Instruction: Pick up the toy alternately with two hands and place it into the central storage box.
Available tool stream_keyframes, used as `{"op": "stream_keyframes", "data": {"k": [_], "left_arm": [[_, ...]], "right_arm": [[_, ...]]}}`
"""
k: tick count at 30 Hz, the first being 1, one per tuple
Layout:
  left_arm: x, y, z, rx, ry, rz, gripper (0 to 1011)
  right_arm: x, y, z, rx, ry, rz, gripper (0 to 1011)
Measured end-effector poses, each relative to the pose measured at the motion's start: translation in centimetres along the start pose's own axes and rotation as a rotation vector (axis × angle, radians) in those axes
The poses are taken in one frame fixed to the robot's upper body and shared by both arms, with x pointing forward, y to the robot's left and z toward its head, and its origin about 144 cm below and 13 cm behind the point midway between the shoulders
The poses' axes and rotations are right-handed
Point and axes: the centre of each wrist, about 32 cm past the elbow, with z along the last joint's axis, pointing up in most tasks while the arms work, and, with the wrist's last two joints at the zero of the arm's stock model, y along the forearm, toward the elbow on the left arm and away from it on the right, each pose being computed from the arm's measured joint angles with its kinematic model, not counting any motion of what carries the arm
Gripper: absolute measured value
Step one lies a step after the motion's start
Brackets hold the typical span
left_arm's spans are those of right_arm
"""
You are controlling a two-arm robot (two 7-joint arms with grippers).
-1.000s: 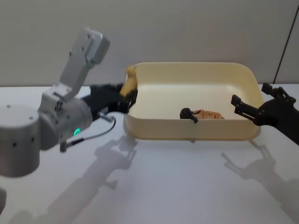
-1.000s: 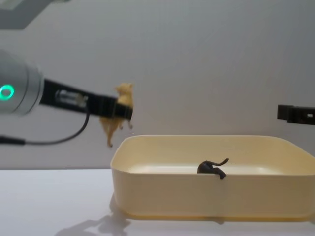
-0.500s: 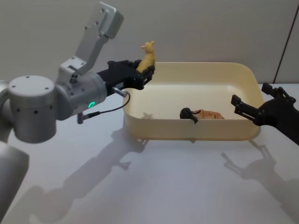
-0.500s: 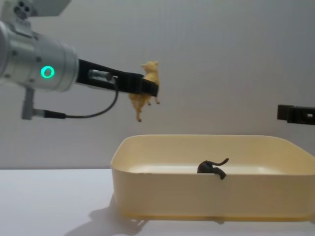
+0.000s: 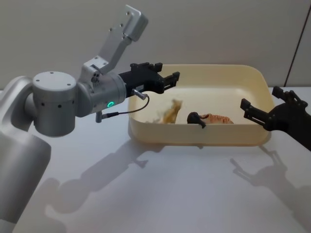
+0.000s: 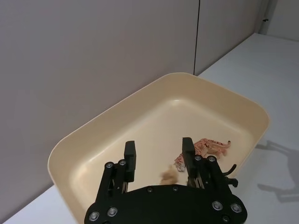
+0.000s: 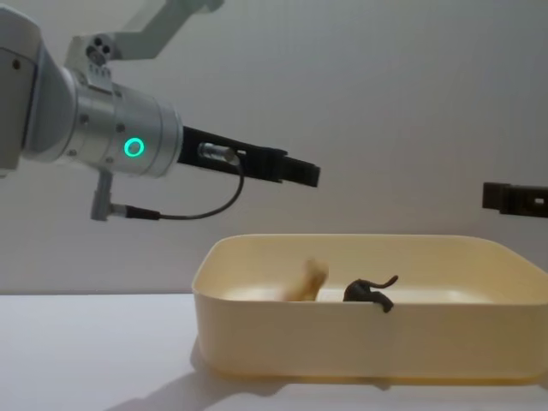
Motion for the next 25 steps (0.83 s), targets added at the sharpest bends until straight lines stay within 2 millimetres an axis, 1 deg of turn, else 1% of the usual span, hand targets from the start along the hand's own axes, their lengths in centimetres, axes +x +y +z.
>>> {"op": "stream_keyframes", "data": {"k": [1,3,4,5,6,7,10,12,16,25], "left_arm": [[0.0,-0.2,0.0,0.002,-0.002,-0.006,588],[0.1,-0.5,0.0,0.004,-0.003,-0.013,646],[0.1,-0.5,0.0,0.004,-0.004,-0.015,646],[0.2,-0.6,0.0,0.005,-0.005,-0.016,703],[0.2,-0.7,0.0,0.005,-0.005,-0.018,730],[0.2,-0.7,0.0,0.006,-0.006,-0.02,785],[0.2,-1.0,0.0,0.007,-0.008,-0.027,837],[0.3,-1.1,0.0,0.008,-0.009,-0.03,914],[0.3,-1.3,0.0,0.01,-0.01,-0.035,1001],[0.4,-1.5,-0.1,0.012,-0.012,-0.042,1001]], "right_arm": [[0.0,0.0,0.0,0.0,0.0,0.0,1001],[0.0,0.0,0.0,0.0,0.0,0.0,1001],[0.0,0.0,0.0,0.0,0.0,0.0,1001],[0.0,0.0,0.0,0.0,0.0,0.0,1001],[0.0,0.0,0.0,0.0,0.0,0.0,1001],[0.0,0.0,0.0,0.0,0.0,0.0,1001],[0.0,0.0,0.0,0.0,0.0,0.0,1001],[0.0,0.0,0.0,0.0,0.0,0.0,1001],[0.0,0.0,0.0,0.0,0.0,0.0,1001],[0.0,0.0,0.0,0.0,0.0,0.0,1001]]}}
